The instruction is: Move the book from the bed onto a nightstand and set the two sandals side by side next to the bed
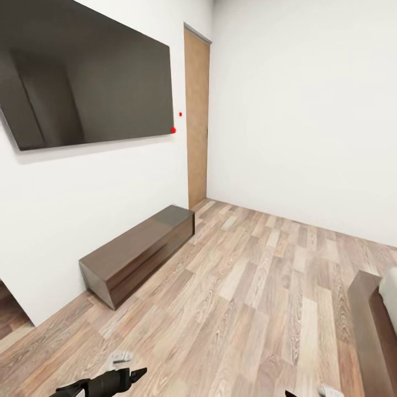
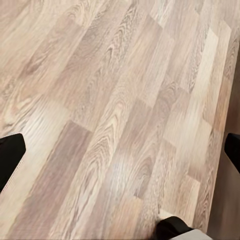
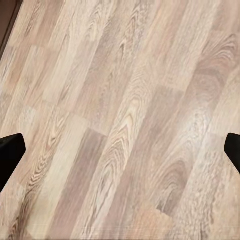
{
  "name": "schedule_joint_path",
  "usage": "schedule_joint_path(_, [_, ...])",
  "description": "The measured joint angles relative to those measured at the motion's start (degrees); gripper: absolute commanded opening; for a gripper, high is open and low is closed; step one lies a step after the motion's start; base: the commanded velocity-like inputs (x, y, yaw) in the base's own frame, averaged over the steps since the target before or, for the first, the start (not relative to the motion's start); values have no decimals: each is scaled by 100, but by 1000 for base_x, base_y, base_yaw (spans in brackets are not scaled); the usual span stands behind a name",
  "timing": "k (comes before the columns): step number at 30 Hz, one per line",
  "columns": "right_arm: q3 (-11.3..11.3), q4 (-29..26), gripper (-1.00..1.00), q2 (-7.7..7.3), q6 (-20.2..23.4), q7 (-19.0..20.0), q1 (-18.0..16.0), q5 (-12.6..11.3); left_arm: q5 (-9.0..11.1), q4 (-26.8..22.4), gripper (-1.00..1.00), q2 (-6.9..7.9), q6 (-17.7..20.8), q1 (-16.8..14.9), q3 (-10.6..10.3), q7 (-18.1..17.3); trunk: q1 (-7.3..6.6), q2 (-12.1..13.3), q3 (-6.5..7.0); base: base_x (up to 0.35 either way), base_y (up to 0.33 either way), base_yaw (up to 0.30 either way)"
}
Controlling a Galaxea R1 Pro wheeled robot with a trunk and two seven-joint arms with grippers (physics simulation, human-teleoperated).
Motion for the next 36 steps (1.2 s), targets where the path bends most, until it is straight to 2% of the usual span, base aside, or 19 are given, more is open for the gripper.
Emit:
schedule_joint_path(28, [0, -9, 100, 2, -10, -12, 0, 0, -1, 14, 100, -3, -7, 0, 1, 4, 0, 0, 0, 334, 0, 0])
schedule_joint_path(36, [-1, -10, 100, 1, -10, -11, 1, 0, -2, 15, 100, -3, -7, -1, 1, 4, 0, 0, 35, 334, 0, -142])
